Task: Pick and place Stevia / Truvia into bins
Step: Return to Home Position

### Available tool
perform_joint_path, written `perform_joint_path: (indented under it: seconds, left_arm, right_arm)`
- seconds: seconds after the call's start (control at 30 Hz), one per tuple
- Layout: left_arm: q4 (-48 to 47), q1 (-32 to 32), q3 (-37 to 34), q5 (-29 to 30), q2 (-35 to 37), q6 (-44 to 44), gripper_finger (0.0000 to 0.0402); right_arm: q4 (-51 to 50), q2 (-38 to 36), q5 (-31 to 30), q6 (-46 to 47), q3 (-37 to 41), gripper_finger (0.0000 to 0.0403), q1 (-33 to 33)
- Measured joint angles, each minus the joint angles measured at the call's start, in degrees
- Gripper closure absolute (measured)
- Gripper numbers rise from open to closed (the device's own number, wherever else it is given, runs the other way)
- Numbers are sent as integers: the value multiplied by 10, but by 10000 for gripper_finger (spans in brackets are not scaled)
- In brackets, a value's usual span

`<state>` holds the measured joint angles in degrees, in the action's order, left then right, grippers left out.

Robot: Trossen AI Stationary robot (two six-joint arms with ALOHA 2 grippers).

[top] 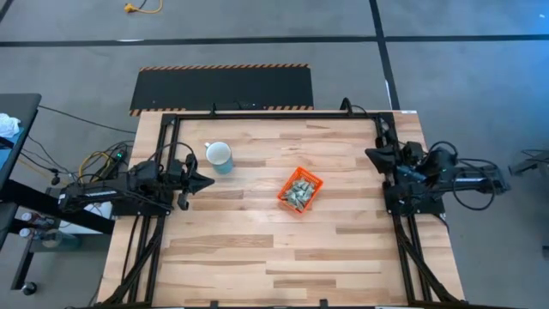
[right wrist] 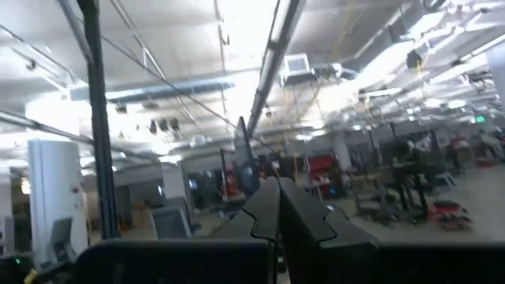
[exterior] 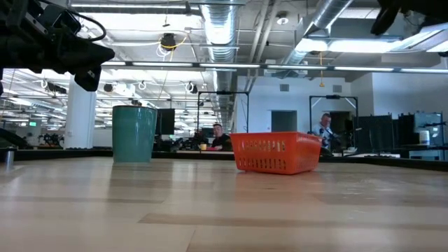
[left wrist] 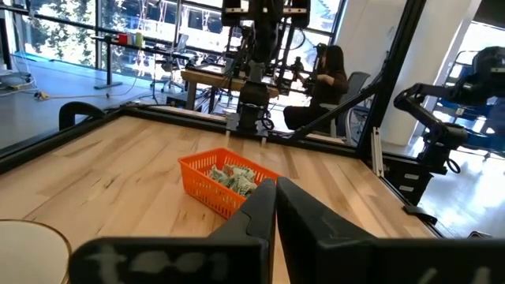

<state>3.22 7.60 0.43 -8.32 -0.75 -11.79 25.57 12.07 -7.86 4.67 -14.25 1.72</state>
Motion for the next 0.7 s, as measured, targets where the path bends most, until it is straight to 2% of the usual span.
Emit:
perform_joint_path:
  seconds: [0.27,0.47,0.7]
  left_arm:
    - [0,0,0,0,0,0,401]
    - [0,0,0,0,0,0,402]
    - [0,0,0,0,0,0,402]
  right_arm:
    - [29,-53,-15,5,69,403,9]
    - [82,-63,-15,7,114,403,9]
    - [100,-63,-14,21,138,403,9]
